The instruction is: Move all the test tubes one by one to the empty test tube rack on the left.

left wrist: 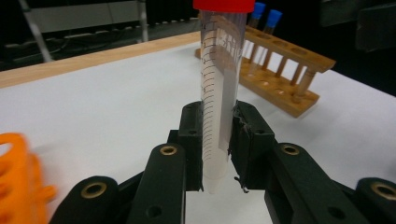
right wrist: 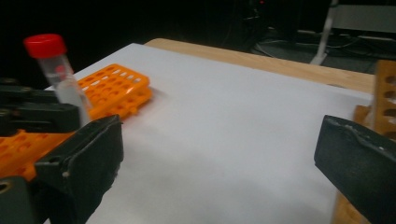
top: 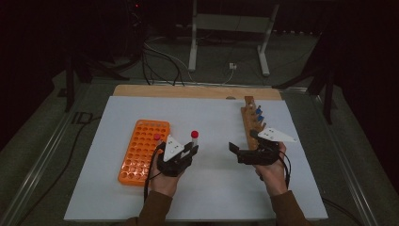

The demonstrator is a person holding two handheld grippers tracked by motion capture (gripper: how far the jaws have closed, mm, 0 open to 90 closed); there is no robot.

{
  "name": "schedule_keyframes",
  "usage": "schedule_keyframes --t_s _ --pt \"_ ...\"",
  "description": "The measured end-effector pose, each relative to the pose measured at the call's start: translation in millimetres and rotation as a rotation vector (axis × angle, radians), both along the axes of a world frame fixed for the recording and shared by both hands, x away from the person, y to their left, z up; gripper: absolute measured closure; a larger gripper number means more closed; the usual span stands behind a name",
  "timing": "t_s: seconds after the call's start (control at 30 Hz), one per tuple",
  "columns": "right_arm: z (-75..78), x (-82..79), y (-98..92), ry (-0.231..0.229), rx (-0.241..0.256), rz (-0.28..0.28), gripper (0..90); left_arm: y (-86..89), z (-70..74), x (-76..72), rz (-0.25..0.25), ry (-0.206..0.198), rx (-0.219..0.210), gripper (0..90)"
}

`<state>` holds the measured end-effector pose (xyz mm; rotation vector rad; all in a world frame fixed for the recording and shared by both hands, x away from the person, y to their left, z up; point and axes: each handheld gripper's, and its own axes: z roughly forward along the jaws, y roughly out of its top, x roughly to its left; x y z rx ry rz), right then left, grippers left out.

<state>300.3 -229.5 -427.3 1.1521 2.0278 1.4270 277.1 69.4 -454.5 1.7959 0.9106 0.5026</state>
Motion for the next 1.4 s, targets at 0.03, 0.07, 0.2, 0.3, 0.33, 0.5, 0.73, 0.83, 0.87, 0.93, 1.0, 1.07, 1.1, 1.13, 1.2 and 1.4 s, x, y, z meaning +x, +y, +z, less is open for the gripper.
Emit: schedule_keyframes --t_s 0.03,0.07,0.2,0.3,0.33,0.5,0.73,0.83,0.87,0.93,1.0,1.07,1.1,1.13,1.2,1.4 --pt "0.1 0.1 -1.0 -0.001 0.002 -0.007 0.9 3.7 0.5 -0.7 0.004 0.0 0.0 75.7" --pt "0.3 0.2 -2.1 -0.001 0.004 -0.012 0.8 8.2 1.1 -1.8 0.011 -0.002 -0.002 75.7" --pt "1.5 -0.2 -5.2 -0.007 0.013 -0.026 0.8 21.9 2.6 -4.3 0.029 -0.014 0.008 75.7" --pt "2.0 -0.5 -6.1 -0.007 0.011 -0.034 0.8 31.2 4.2 -6.3 0.034 -0.029 0.018 75.7" --pt "1.9 -0.4 -6.2 -0.005 0.01 -0.037 0.8 36.1 4.9 -7.6 0.039 -0.038 0.019 75.7" --pt "1.5 0.0 -7.7 0.0 0.018 -0.047 0.8 58.4 5.5 -10.4 0.07 -0.049 0.019 75.7" --pt "1.8 -0.6 -7.0 -0.004 0.022 -0.042 0.8 82.3 2.3 -11.6 0.13 -0.056 0.028 75.7" --pt "2.1 -1.1 -7.3 -0.005 0.024 -0.043 0.8 87.2 -1.7 -10.3 0.153 -0.055 0.038 75.7" --pt "2.2 -1.1 -7.6 -0.005 0.026 -0.044 0.8 88.8 -3.6 -9.0 0.165 -0.052 0.038 75.7" --pt "2.2 -1.2 -8.1 -0.005 0.028 -0.044 0.8 90.6 -6.1 -7.2 0.178 -0.048 0.034 75.7" --pt "2.2 -1.3 -8.3 -0.007 0.027 -0.042 0.8 91.9 -8.3 -5.8 0.184 -0.046 0.038 75.7" --pt "2.1 -1.1 -8.4 -0.006 0.029 -0.04 0.8 91.7 -10.4 -4.6 0.191 -0.048 0.037 75.6" --pt "1.9 -1.0 -8.3 -0.005 0.029 -0.038 0.8 91.6 -11.6 -3.3 0.196 -0.046 0.039 75.6" --pt "1.6 -0.9 -8.1 -0.006 0.028 -0.037 0.8 91.7 -12.4 -2.5 0.199 -0.046 0.041 75.7" --pt "1.3 -1.1 -7.5 -0.006 0.026 -0.033 0.8 91.5 -14.8 -0.3 0.204 -0.04 0.045 75.6" --pt "0.6 -1.3 -6.2 -0.006 0.024 -0.023 0.8 89.5 -20.2 3.1 0.204 -0.014 0.077 75.6"
